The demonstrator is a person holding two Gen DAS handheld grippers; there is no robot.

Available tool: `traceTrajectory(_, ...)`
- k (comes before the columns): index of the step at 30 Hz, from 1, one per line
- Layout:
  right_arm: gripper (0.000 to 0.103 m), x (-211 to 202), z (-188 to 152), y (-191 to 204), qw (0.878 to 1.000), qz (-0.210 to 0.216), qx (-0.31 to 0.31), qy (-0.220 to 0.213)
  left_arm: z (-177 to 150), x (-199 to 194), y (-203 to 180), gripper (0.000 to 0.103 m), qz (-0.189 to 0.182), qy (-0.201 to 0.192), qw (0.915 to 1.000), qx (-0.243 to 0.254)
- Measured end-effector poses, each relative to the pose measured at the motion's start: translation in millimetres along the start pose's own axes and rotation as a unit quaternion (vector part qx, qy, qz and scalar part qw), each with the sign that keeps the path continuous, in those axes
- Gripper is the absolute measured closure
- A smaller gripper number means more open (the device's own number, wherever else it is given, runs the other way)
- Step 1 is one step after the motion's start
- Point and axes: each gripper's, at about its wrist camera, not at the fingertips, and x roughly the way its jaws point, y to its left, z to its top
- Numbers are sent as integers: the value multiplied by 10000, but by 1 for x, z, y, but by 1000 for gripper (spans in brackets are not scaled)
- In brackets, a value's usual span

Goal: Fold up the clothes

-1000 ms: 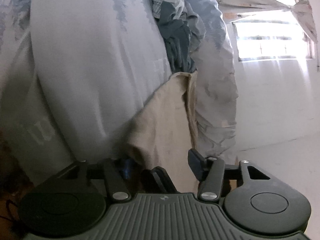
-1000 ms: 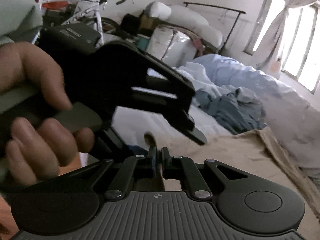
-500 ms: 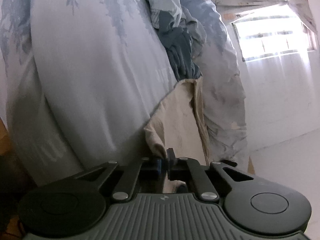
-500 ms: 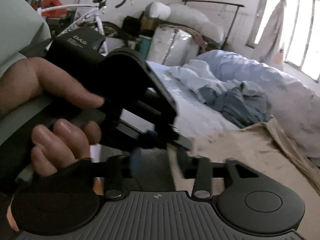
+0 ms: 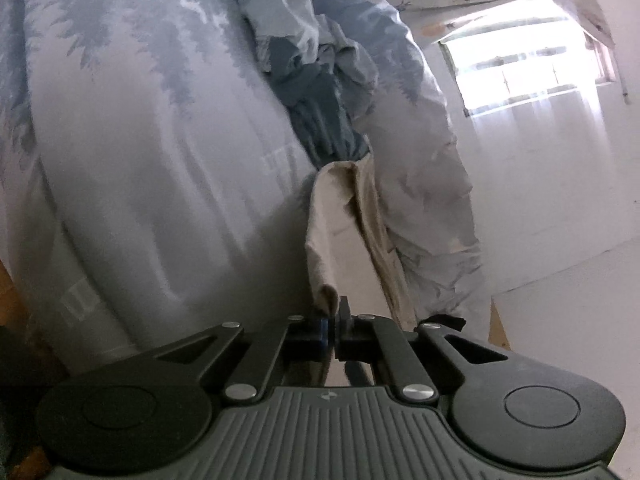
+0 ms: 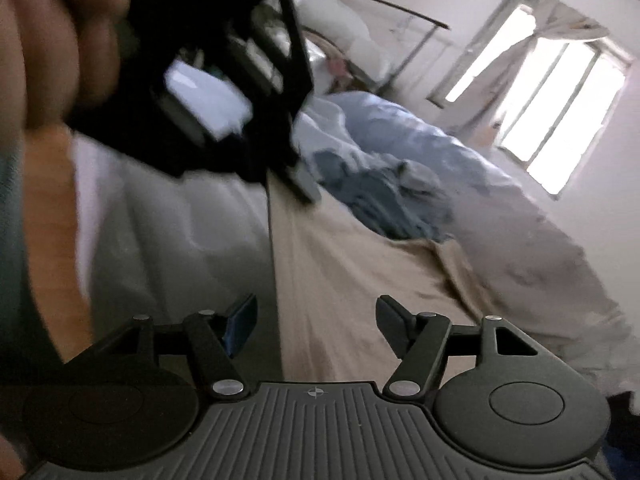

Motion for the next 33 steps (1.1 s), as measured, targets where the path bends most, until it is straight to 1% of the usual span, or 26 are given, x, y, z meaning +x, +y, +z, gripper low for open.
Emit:
traceTrajectory(2, 34, 3, -6, 2, 9996, -232, -27, 129, 0, -2, -3, 97, -62, 2, 10000, -47)
traceTrajectory(5, 34, 8, -19, 5, 9980, -464, -220, 382, 0, -6, -5, 97, -123, -48, 9998, -143)
traceTrajectory(7, 34, 9, -26, 1, 9968, -599, -196, 498, 0, -6, -6, 97, -146, -96, 9996, -210)
traceTrajectory(12, 34, 4, -44, -10, 9917, -973, -361, 757, 1, -2, -11, 97, -217, -162, 9992, -297)
traceTrajectory(22, 33, -12, -109, -49, 9738, -1574, -580, 1534, 0, 13, -21, 97, -253, -333, 9978, -514)
traceTrajectory(24, 33, -17, -123, -59, 9702, -1650, -525, 1692, -1, 14, -22, 97, -221, -358, 9978, -516)
traceTrajectory(26, 30, -22, -139, -69, 9682, -1682, -533, 1777, -2, 16, -22, 97, -182, -385, 9976, -554)
traceTrajectory(29, 27, -29, -160, -79, 9636, -1713, -777, 1902, -3, 15, -24, 97, -182, -461, 9971, -576)
traceTrajectory(31, 26, -38, -172, -85, 9635, -1661, -945, 1877, -3, 14, -26, 97, -195, -517, 9968, -581)
traceTrajectory(33, 26, -43, -183, -89, 9577, -1721, -1186, 1979, -2, 13, -27, 97, -206, -566, 9966, -570)
